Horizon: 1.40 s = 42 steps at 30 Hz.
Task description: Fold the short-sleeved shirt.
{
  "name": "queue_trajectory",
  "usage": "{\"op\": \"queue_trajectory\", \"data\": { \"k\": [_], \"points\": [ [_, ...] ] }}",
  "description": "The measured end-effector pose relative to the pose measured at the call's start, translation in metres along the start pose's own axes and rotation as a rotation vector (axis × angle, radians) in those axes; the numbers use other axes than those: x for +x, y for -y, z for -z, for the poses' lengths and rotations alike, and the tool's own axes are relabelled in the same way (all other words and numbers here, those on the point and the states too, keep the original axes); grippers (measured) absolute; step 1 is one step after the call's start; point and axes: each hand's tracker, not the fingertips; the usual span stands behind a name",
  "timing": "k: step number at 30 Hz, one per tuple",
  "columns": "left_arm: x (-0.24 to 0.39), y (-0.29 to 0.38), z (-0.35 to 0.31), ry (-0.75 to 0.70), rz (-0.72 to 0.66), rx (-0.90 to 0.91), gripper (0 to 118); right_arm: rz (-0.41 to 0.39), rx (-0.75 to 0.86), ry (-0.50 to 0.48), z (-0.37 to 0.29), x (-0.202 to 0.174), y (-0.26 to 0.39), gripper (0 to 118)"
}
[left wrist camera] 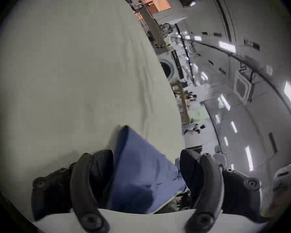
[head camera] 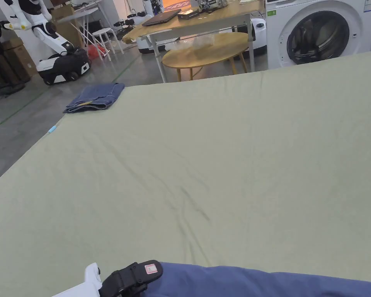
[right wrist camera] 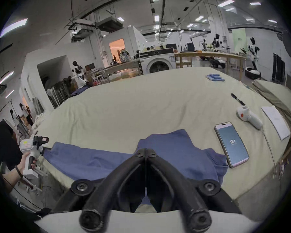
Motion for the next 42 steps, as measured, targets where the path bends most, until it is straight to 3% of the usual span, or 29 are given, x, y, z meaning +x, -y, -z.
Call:
{"op": "queue_trajectory", "data": {
  "k": [1, 2, 3, 4, 11, 15, 18, 22, 28, 30, 31, 33, 36, 38, 39, 40, 42],
  "points": [
    [0.000, 0.003, 0.008, -0.005, 0.016, -0.009, 78, 0.008, -0.002, -0.002, 0.000, -0.001, 0.001, 0],
    [0.007, 0.008, 0.014, 0.010, 0.021, -0.040, 62, 0.012, -0.002, -0.003, 0.000, -0.001, 0.001, 0],
    [0.009, 0.012, 0.020, 0.006, 0.008, -0.066, 15, 0.013, -0.004, -0.001, 0.000, -0.001, 0.000, 0],
    [0.007, 0.015, 0.024, 0.007, -0.014, -0.064, 4, 0.013, -0.006, 0.003, 0.000, -0.001, 0.000, 0],
    [0.044, 0.003, -0.023, -0.040, 0.031, 0.120, 4, 0.022, -0.010, -0.014, 0.002, 0.006, 0.004, 0],
    [0.087, -0.014, -0.070, -0.277, 0.253, 0.211, 4, 0.036, -0.011, -0.024, 0.004, 0.006, 0.007, 0],
    [0.127, -0.002, -0.073, -0.278, 0.324, 0.171, 4, 0.055, -0.019, -0.037, 0.006, 0.004, 0.009, 0],
    [0.175, 0.057, -0.006, -0.256, 0.446, 0.087, 4, 0.070, -0.022, -0.053, 0.010, 0.004, 0.011, 0],
    [0.185, 0.144, 0.133, -0.238, 0.661, -0.155, 4, 0.082, 0.001, -0.070, -0.002, -0.003, 0.012, 0],
    [0.179, 0.159, 0.160, -0.207, 0.633, -0.192, 4, 0.089, 0.007, -0.063, -0.007, -0.003, 0.015, 0],
    [0.179, 0.163, 0.170, -0.165, 0.641, -0.237, 10, 0.092, 0.003, -0.054, -0.008, -0.001, 0.016, 0],
    [0.184, 0.167, 0.170, -0.106, 0.666, -0.182, 45, 0.092, -0.005, -0.032, -0.011, 0.002, 0.020, 0],
    [0.192, 0.152, 0.155, -0.012, 0.628, -0.134, 47, 0.110, -0.016, -0.015, -0.013, 0.010, 0.025, 0],
    [0.189, 0.143, 0.142, -0.035, 0.593, -0.093, 39, 0.136, -0.022, -0.012, -0.013, 0.017, 0.030, 0],
    [0.182, 0.139, 0.142, -0.049, 0.570, -0.094, 12, 0.152, -0.025, -0.014, -0.013, 0.020, 0.032, 0],
    [0.175, 0.138, 0.145, -0.056, 0.550, -0.109, 0, 0.166, -0.025, -0.014, -0.013, 0.021, 0.034, 0],
    [0.163, 0.144, 0.156, -0.107, 0.535, -0.176, 0, 0.184, -0.031, -0.017, -0.012, 0.023, 0.035, 0]
  ]
}}
